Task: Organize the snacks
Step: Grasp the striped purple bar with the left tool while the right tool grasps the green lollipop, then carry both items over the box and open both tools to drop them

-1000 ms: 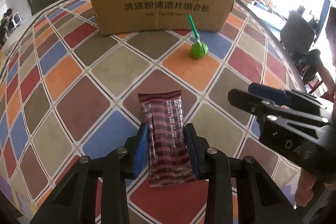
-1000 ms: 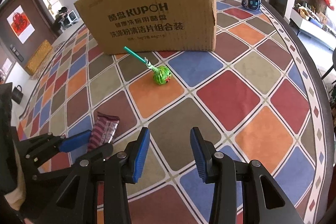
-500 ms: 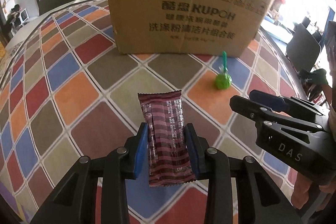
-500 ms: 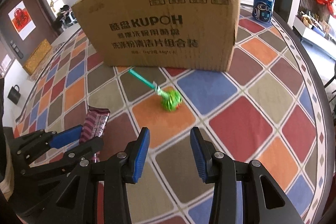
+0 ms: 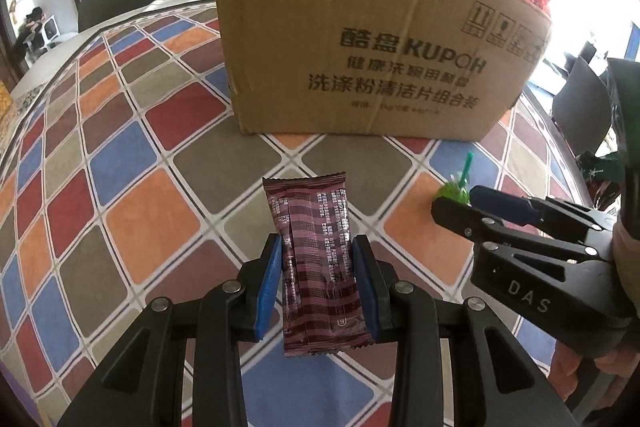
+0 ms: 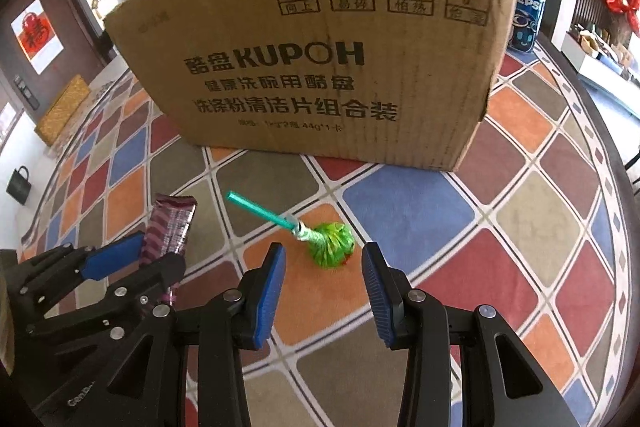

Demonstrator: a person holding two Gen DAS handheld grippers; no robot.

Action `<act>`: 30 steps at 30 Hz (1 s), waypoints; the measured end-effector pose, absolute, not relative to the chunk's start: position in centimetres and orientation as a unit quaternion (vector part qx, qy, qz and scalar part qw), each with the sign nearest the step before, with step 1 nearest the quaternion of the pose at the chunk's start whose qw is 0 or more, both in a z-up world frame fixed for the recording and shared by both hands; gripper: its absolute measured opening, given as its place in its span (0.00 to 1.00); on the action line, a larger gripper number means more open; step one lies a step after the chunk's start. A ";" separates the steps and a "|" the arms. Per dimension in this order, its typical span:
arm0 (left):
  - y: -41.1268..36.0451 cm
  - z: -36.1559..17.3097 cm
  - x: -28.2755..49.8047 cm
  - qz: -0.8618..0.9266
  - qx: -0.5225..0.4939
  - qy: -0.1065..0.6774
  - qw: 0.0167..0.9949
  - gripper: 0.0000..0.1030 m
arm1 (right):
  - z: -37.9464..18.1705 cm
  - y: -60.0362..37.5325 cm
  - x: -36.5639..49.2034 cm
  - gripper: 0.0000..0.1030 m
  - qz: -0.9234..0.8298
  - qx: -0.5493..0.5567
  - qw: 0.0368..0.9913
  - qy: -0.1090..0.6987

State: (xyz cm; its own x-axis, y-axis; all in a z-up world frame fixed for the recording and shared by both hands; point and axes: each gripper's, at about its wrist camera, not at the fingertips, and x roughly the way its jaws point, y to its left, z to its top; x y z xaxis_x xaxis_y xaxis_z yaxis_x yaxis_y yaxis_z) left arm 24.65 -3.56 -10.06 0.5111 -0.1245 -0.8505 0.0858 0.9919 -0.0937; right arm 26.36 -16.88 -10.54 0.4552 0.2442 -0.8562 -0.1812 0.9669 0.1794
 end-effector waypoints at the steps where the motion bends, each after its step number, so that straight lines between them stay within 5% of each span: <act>1: -3.5 -10.0 24.8 -0.060 -0.019 0.490 0.870 0.34 | -10.7 -16.8 26.6 0.39 0.123 0.030 0.852 0.508; 11: -3.3 -10.2 25.4 -0.058 -0.017 0.486 0.872 0.34 | -11.5 -16.6 27.3 0.27 0.115 0.023 0.850 0.513; 30: -3.4 -7.0 23.5 -0.072 -0.024 0.453 0.888 0.34 | -7.9 -17.5 24.7 0.27 0.117 0.049 0.868 0.480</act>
State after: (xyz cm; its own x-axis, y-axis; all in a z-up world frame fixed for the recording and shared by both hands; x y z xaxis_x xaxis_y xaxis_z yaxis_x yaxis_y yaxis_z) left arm 23.54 -3.36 -7.04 0.5798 -0.1494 -0.8009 0.1055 0.9885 -0.1080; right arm 24.67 -17.49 -7.90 0.5127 0.2503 -0.8213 -0.1561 0.9678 0.1976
